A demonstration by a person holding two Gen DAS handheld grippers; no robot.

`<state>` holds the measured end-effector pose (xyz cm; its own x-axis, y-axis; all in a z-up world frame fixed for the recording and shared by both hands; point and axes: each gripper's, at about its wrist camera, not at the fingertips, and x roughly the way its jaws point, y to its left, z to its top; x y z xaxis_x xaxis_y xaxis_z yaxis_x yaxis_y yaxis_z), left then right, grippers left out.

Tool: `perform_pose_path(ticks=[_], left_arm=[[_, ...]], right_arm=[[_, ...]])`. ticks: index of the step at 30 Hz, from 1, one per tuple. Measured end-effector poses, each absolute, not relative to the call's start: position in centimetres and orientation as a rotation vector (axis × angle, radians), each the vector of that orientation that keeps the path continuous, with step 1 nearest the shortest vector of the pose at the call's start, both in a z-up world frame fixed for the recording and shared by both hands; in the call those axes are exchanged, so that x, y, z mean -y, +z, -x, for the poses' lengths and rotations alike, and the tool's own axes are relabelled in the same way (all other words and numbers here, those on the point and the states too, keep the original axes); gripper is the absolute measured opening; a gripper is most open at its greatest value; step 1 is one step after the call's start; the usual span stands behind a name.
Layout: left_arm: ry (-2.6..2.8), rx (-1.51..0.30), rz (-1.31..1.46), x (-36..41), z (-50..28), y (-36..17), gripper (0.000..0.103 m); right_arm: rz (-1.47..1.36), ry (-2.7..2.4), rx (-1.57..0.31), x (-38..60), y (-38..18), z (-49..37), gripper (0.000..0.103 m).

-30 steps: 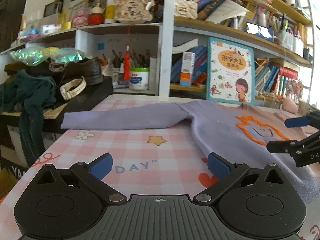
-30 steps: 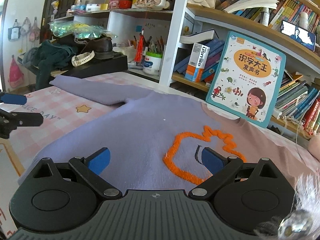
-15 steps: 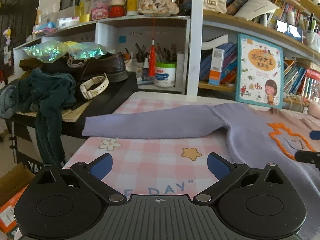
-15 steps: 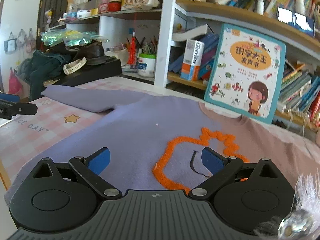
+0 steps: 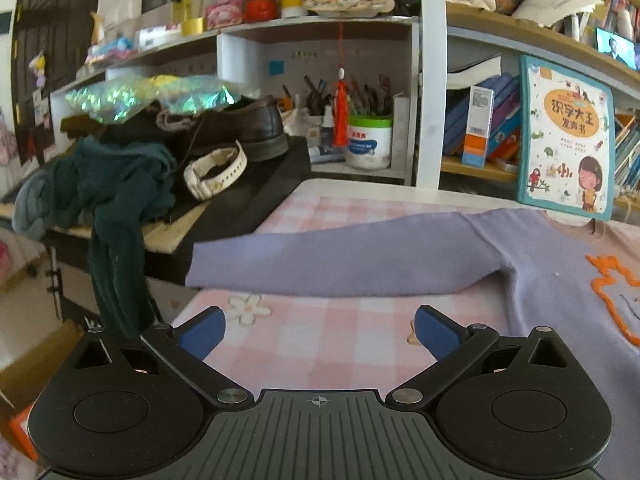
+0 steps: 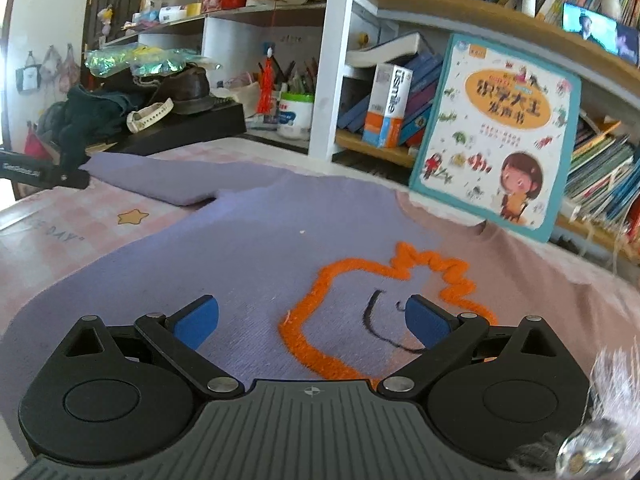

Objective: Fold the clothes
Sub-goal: 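Move the open left tool to the lavender sleeve cuff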

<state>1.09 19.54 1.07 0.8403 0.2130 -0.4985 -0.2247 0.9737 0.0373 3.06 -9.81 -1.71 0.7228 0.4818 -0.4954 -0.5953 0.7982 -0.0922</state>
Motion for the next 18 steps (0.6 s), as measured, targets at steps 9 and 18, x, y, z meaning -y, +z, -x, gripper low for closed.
perform_pose_path(ticks=[9,18], left_arm=[[0.268,-0.549,0.093,-21.1,-3.7,1.0,0.102],[0.326,-0.575,0.058,-21.8,-4.9,0.7,0.102]], right_arm=[[0.314,0.605,-0.538,8.6,-2.5,-3.5,0.102],[0.180,0.518,-0.521,10.9,-2.0,-4.2,0.102]])
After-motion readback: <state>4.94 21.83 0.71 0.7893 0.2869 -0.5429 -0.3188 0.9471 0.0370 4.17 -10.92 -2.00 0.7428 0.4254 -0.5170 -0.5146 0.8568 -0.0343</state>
